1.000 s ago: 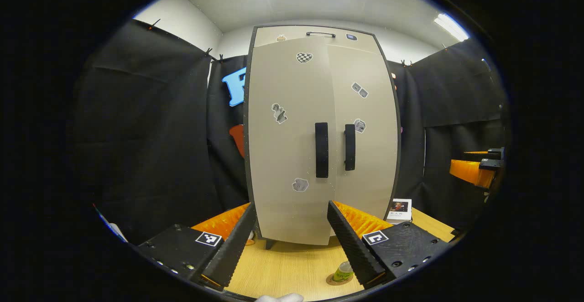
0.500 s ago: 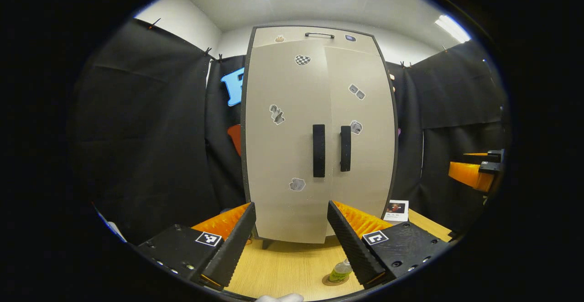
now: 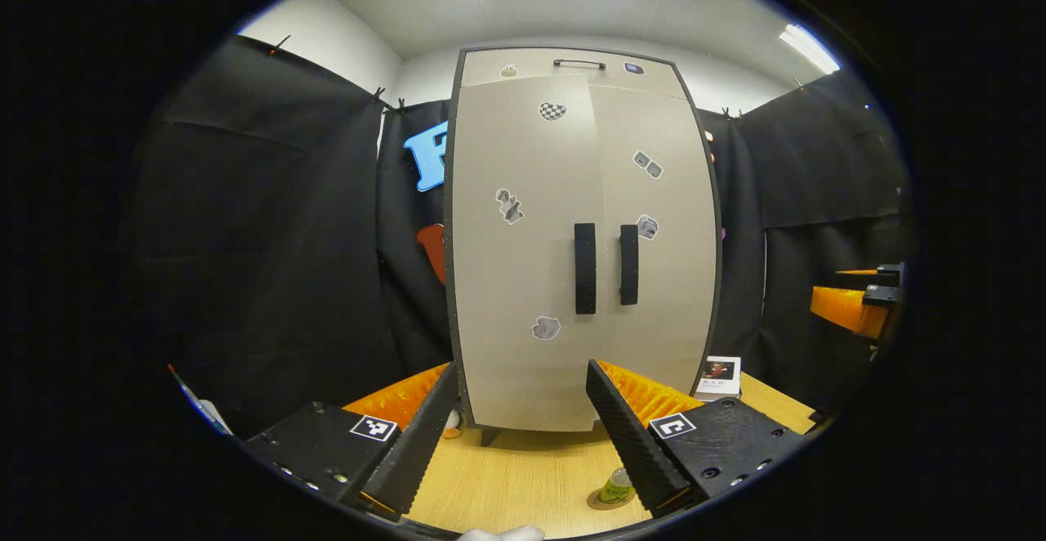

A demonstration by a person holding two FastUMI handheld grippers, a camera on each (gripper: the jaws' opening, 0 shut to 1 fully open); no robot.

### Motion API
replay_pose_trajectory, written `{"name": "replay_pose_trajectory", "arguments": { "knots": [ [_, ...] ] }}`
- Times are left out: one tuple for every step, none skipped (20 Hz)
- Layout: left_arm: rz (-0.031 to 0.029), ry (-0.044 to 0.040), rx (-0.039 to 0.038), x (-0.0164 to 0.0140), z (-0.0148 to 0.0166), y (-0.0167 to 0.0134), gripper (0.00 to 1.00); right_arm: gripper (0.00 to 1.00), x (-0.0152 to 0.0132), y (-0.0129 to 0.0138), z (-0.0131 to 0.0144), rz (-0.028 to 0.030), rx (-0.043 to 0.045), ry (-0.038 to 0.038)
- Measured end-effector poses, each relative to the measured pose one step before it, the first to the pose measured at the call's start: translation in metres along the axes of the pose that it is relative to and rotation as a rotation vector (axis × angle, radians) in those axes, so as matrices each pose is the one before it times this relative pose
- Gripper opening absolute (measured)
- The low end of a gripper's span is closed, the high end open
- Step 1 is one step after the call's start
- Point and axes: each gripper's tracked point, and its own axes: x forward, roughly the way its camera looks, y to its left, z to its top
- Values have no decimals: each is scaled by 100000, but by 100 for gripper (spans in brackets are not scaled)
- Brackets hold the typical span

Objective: Grasp the bottle in the cabinet with the left hand and place it on the coaster, then close the right door with the right hand and the left door with the left hand.

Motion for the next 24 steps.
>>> {"name": "replay_pose_trajectory", "arguments": {
  "knots": [
    [85,22,-193,-22,48,57,96,83,111,149,81,379,-186,4],
    [12,80,-299,-2,-12,-19,96,83,32,157,12,325,-59,-104],
    [-159,-87,-281,-9,59,63,96,83,112,70,210,169,-116,-305],
    [-184,-127,-121,-16,92,-7,96,83,18,114,96,81,-251,-243],
    [-64,-329,92,100,29,46,96,83,37,45,68,29,-205,-129],
    [17,-357,421,-5,128,27,96,83,103,43,40,118,-90,-195],
    [183,-236,428,42,-102,10,96,83,119,62,102,38,-41,-147],
    [12,-78,114,43,-95,-46,96,83,47,46,-118,106,-29,253],
    [-157,32,-168,-1,48,3,96,83,32,58,43,99,75,-2],
    [-45,-108,-165,23,0,51,96,83,23,34,36,-51,158,-46],
    [-13,-185,6,-4,44,47,97,83,19,49,46,96,56,-101],
    [215,-185,61,22,52,42,96,83,-54,19,68,-151,-160,-165],
    [-3,-143,-26,77,-11,-7,96,83,13,45,48,51,-198,-171],
    [-42,-16,-153,-35,-19,12,96,83,18,-4,-20,-111,-182,-48],
    [107,-51,-125,32,-9,65,96,83,10,5,-10,-47,-120,-18],
    [-43,-6,-96,9,-22,-2,96,83,65,42,-18,-63,64,13],
    [-1,15,10,66,-69,63,96,83,-14,-25,-25,-57,88,94],
    [126,23,69,-11,-67,37,96,83,-27,32,-122,-62,-7,193],
    [124,146,151,17,-1,41,96,83,-14,-1,-11,-155,37,-88],
    [481,-52,132,-7,-42,120,96,83,7,-27,-34,-197,-52,93],
    [155,72,145,79,-21,22,96,83,-6,-1,-124,-70,-148,197],
    [233,149,-26,-17,-94,48,96,83,-4,-13,-15,-133,-2,168],
    [104,68,-133,57,-83,55,96,83,-42,-14,-23,-108,99,126],
    [102,-91,-150,24,-44,6,96,83,-44,-28,-23,-240,371,-29]
  ]
}}
